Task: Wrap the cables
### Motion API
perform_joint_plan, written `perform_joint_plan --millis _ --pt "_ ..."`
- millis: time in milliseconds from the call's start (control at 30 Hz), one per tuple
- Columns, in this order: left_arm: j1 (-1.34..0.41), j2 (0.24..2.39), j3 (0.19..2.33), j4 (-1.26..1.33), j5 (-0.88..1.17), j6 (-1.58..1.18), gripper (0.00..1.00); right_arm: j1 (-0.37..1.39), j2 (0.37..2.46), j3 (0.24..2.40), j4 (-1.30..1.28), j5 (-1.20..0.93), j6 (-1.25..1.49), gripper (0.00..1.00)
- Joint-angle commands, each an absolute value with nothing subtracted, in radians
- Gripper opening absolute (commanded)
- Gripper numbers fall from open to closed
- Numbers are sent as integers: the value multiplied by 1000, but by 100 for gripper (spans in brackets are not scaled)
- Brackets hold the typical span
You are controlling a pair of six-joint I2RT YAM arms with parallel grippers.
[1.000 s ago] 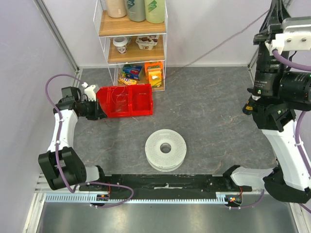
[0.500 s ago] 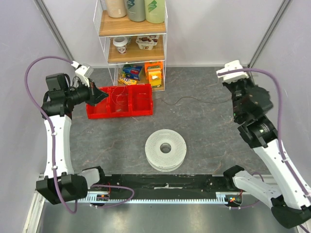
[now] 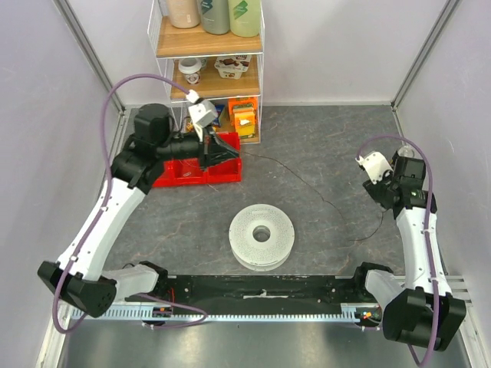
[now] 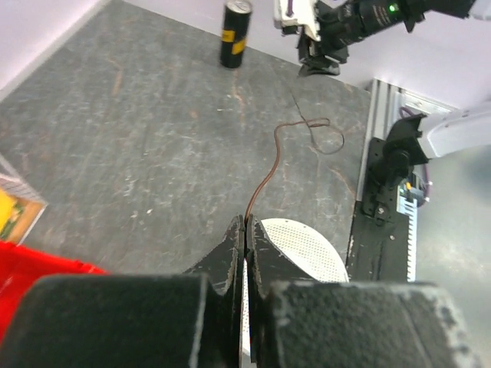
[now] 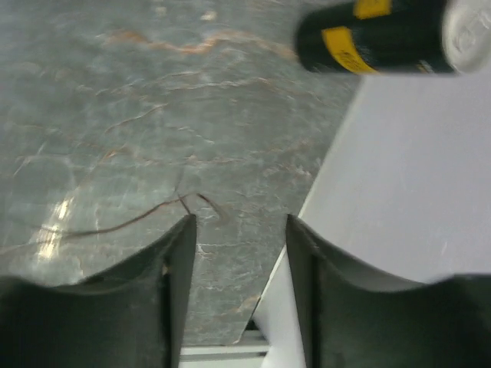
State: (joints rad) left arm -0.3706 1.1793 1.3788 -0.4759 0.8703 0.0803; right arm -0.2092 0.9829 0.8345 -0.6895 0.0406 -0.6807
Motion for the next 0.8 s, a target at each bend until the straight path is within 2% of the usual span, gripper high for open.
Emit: perform_joint_plan --millis 0,33,167,300,400,500,633,767 --pt "-497 1232 1379 -399 804 44 2 -225 960 940 -873 -250 -747 74" --pt "-515 1241 1379 -399 793 54 2 -225 957 974 -902 -293 -744 82" --pt "-569 1265 1376 -411 743 89 2 -222 965 1098 -995 -475 -747 98" --pt "-607 1276 1373 -431 692 136 2 -224 1018 1238 -1095 -636 -784 98" --pt "-640 1287 1376 -451 675 156 2 -213 1048 1340 -1111 -843 -743 98" --pt "-661 1314 1403 -485 669 147 2 -160 1049 1381 -981 -1001 -591 98" --pt "-666 1342 1425 -492 686 107 2 33 1011 1333 -717 -941 -350 96" --pt "-675 1365 1440 -511 686 95 2 210 1029 1338 -672 -885 -292 90"
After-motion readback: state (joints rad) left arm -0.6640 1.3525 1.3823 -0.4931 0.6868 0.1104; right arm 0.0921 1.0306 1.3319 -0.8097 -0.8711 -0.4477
